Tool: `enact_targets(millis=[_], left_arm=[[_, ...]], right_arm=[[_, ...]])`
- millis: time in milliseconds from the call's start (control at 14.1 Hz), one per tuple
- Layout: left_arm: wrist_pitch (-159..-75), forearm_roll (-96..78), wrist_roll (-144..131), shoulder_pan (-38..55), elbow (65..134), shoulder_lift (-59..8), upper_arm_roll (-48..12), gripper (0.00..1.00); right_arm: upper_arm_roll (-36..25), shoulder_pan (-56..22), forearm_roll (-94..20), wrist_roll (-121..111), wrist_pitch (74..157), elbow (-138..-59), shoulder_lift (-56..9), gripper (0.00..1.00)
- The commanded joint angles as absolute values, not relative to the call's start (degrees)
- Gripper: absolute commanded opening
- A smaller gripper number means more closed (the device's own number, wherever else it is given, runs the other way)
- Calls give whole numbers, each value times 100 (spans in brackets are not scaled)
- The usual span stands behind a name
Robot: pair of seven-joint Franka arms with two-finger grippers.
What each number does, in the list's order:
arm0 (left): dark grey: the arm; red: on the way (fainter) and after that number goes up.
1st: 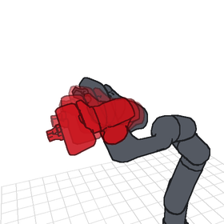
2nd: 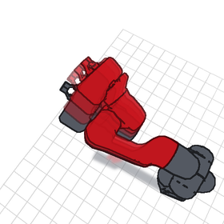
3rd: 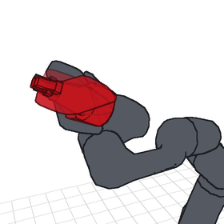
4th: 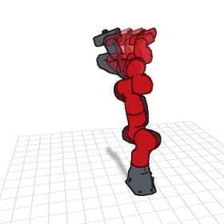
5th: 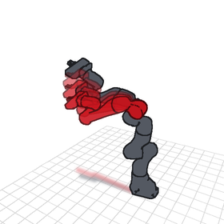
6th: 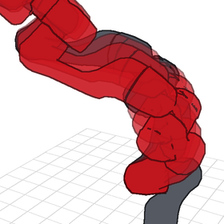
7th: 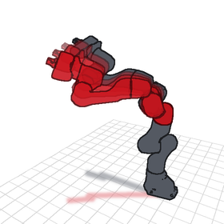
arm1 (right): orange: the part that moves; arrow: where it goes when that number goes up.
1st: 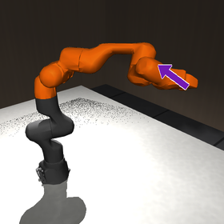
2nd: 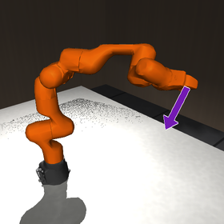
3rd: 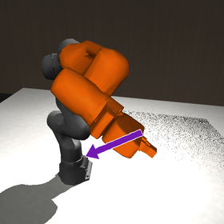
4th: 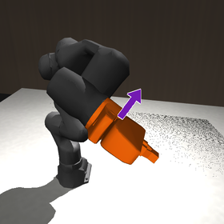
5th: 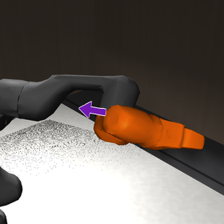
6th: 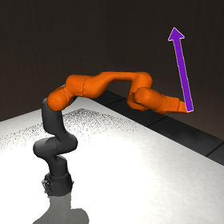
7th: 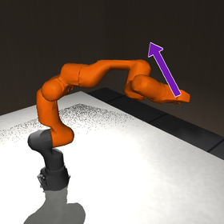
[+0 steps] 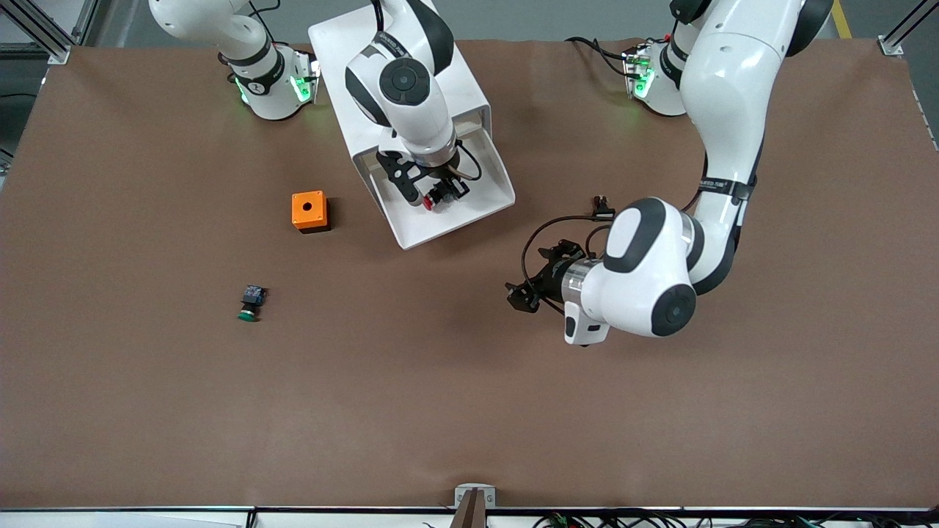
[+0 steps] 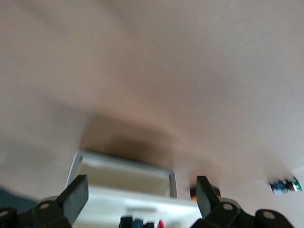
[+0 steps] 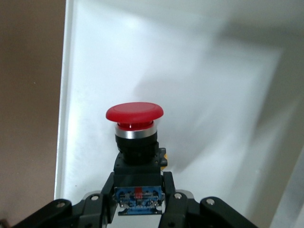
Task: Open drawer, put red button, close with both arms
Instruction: 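Lower the red button into the drawer and open the right gripper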
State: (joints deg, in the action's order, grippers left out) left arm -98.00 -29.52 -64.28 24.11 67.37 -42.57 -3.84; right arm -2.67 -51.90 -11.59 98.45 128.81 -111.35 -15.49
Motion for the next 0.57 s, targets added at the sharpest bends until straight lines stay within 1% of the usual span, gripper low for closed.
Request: enact_targets(millis=[0, 142, 213, 285, 356, 427, 498], left_arm=[[-10290, -2191, -6311, 2680, 7022, -4043, -334, 100], [-10642, -1856, -6311, 2794, 7162, -4043, -334, 100], [-10783, -1698, -6319, 2882, 7224, -4034, -334, 100], [-10862, -1618, -6372, 2926, 7233, -4043, -325, 100], [-10933, -1417, -6433, 2996, 7251, -4043, -316, 100], [-10960, -1163, -6442, 3093, 7277, -4043, -316, 100], [-10995, -943, -6521, 3129, 7286, -4043, -316, 100]], right_arm=[[-334, -5414, -1239, 10159, 13052, -11145, -1608, 0], [-334, -5440, -1239, 10204, 13052, -11145, -1608, 1], [-334, -5449, -1239, 10204, 13052, -11136, -1608, 4], [-334, -5449, -1248, 10204, 13043, -11136, -1617, 12], [-334, -5449, -1257, 10213, 13034, -11127, -1608, 22], [-334, -5441, -1257, 10195, 13034, -11110, -1608, 42], [-334, -5432, -1257, 10143, 13034, -11092, -1608, 70]])
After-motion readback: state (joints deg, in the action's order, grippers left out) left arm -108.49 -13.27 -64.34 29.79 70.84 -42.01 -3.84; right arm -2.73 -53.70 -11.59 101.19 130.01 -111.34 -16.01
